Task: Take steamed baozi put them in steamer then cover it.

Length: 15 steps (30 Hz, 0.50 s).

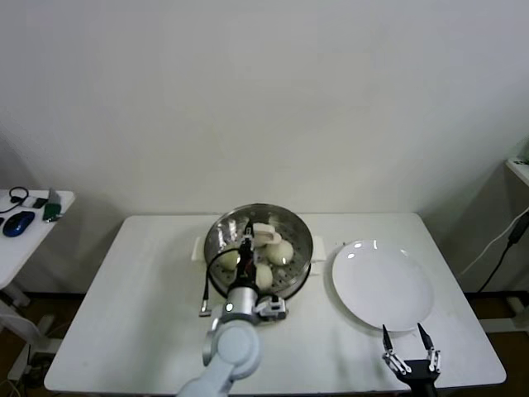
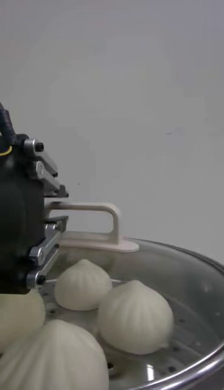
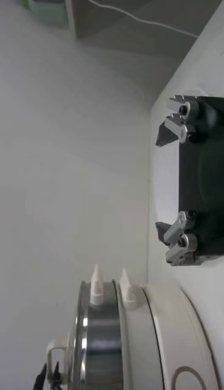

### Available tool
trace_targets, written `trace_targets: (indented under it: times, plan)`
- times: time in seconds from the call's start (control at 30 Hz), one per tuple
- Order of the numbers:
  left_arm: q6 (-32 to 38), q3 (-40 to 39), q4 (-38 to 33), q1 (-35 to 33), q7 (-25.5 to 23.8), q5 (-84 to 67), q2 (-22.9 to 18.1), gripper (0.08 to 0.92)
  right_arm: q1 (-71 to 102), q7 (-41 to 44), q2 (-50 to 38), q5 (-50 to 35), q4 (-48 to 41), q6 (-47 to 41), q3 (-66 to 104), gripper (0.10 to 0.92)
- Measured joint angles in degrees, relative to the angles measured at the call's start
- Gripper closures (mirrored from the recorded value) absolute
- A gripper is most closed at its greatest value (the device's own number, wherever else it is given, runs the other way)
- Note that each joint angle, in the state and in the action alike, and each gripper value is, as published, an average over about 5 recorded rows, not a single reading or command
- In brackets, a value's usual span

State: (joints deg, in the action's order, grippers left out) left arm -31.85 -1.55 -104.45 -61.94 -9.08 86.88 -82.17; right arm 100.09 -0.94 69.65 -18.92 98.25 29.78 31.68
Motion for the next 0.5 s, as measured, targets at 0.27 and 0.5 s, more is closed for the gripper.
trace_targets:
  times: [0.27, 0.5]
  plan:
    - [-0.4, -1.1, -3.4, -0.6, 1.0, -7.6, 2.3, 0.481, -0.1, -0.5, -0.2, -0.6, 0.6, -1.0, 0.0, 0.203]
    - [0.4, -0.6, -8.7, -2.6, 2.6, -15.1, 5.5, 0.299, -0.7, -1.8, -0.2, -1.0, 0.4, -1.1, 0.0, 0.203]
